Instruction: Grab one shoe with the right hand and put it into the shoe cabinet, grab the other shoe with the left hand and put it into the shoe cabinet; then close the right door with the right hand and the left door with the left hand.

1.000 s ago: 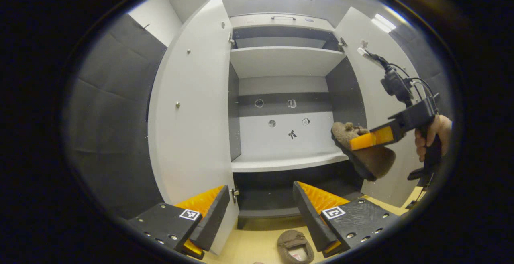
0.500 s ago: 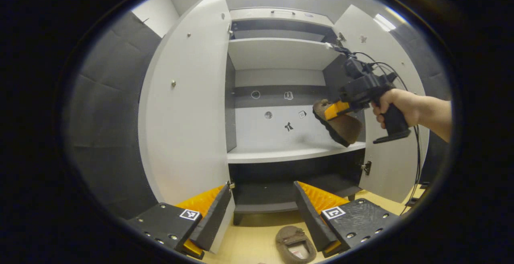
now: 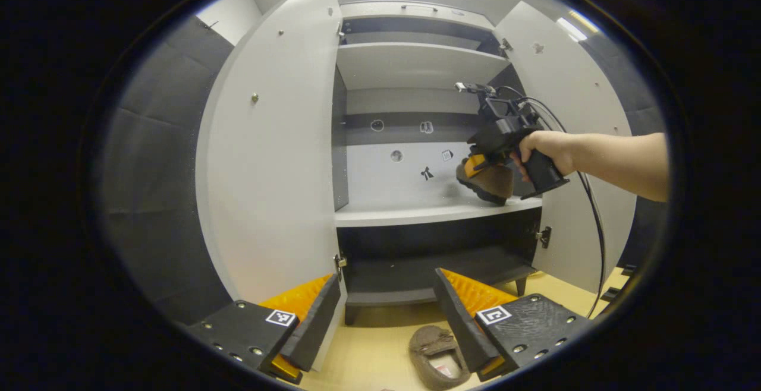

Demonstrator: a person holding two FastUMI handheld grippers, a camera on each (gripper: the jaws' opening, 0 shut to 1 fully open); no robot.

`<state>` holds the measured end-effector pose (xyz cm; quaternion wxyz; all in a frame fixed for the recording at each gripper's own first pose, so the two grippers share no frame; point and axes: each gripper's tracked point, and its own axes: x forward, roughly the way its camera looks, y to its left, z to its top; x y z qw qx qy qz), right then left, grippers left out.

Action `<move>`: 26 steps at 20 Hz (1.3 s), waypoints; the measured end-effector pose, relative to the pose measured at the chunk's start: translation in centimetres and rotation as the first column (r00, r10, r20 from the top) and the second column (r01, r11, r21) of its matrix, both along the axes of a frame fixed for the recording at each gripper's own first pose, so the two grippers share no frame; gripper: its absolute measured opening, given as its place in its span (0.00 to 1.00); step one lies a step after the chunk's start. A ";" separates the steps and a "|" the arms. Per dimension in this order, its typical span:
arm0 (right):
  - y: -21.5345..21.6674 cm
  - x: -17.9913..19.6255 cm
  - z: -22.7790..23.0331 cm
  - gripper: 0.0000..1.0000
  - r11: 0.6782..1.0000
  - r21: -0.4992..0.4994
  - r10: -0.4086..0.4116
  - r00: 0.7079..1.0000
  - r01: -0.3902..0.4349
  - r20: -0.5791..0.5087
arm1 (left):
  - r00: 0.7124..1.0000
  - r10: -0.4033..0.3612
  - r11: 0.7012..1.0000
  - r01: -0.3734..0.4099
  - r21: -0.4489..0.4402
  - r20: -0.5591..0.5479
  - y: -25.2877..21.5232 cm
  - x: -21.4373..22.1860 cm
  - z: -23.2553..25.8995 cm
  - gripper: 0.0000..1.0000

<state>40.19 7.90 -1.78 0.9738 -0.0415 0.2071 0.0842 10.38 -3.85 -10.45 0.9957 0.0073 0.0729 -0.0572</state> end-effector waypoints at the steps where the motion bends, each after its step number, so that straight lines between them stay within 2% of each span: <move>1: 0.2 -0.2 0.4 0.31 1.000 0.010 0.012 1.000 -0.012 0.012 | 1.000 0.000 1.000 0.000 0.001 -0.008 0.0 0.0 -0.2 0.94; 2: 0.4 -0.7 1.0 0.44 0.999 0.013 0.031 0.999 -0.031 0.031 | 1.000 0.004 1.000 -0.004 0.000 -0.018 0.0 0.1 -0.6 0.94; 3: 0.4 -1.2 1.8 0.65 0.999 0.011 0.044 0.997 -0.045 0.063 | 1.000 0.001 1.000 -0.001 -0.006 -0.028 -0.1 0.3 -0.9 0.93; 4: -0.1 -1.5 2.7 0.83 0.999 0.009 0.043 0.994 -0.045 0.105 | 0.999 -0.004 1.000 0.004 -0.016 -0.036 -0.3 0.3 -1.2 1.00; 5: -0.8 -2.5 4.4 1.00 0.999 0.013 0.032 0.987 -0.034 0.155 | 0.999 -0.012 1.000 0.011 -0.028 -0.042 -0.4 0.5 -1.4 0.94; 6: -1.3 -3.2 5.0 0.97 0.999 0.025 0.018 0.980 -0.023 0.196 | 0.999 -0.017 0.999 0.015 -0.035 -0.051 -0.6 0.6 -1.7 0.94; 9: -2.8 -7.1 7.8 0.98 0.997 0.075 -0.005 0.953 -0.019 0.302 | 0.994 -0.046 0.998 0.042 -0.052 -0.096 -1.5 0.8 -3.2 0.94; 13: -4.6 -13.1 9.8 0.97 0.999 0.026 0.021 0.912 -0.035 0.410 | 0.978 -0.096 0.994 0.083 -0.076 -0.187 -2.6 0.7 -6.4 0.94; 18: -5.0 -19.6 10.1 0.98 0.996 0.032 0.054 0.878 -0.078 0.477 | 0.918 -0.137 0.990 0.116 -0.078 -0.372 -4.2 -1.1 -14.1 0.94; 22: -5.9 -22.3 6.8 0.98 0.996 0.056 0.043 0.904 -0.074 0.425 | 0.859 -0.138 0.990 0.125 -0.059 -0.493 -4.4 -2.4 -17.9 0.94; 26: -6.1 -24.8 3.1 0.98 0.995 0.070 0.037 0.933 -0.066 0.357 | 0.824 -0.103 0.993 0.115 -0.014 -0.557 -4.5 -2.0 -19.4 0.94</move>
